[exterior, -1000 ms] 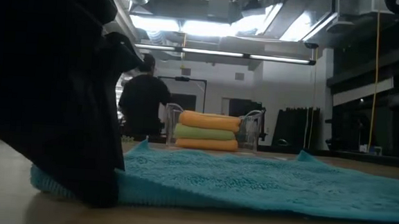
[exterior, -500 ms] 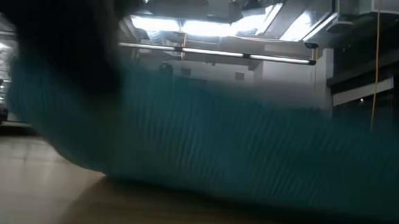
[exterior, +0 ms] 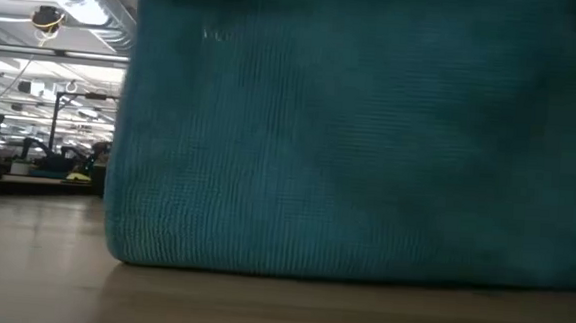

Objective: Fold microfiber towels
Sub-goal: Fold the blue microfiber cloth

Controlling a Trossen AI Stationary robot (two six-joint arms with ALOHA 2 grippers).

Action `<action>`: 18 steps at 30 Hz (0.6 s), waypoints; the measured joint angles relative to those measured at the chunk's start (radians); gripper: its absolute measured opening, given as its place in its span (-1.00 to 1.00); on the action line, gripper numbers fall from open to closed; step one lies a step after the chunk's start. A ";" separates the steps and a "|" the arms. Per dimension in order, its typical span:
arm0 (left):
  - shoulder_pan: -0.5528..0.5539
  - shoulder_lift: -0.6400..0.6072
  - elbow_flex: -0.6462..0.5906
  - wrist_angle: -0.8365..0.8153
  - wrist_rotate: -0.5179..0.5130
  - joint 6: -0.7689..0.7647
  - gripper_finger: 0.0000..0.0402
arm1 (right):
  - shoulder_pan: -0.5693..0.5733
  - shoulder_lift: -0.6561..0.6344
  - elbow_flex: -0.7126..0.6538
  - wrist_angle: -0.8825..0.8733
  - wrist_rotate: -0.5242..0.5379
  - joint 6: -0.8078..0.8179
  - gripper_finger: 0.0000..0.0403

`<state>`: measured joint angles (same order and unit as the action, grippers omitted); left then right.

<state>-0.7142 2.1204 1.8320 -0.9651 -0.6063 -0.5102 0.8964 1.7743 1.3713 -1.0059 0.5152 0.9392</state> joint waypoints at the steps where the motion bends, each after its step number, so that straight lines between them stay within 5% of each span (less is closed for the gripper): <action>1: 0.011 0.000 -0.002 -0.021 -0.003 0.000 -1.00 | -0.011 0.000 -0.008 -0.008 0.011 0.002 -0.99; 18: 0.227 0.000 -0.240 0.081 0.055 0.118 -1.00 | -0.242 -0.001 -0.318 0.128 -0.045 0.025 -0.99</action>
<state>-0.4877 2.1201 1.5916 -0.8841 -0.5518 -0.3925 0.6548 1.7737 1.0529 -0.8784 0.4704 0.9643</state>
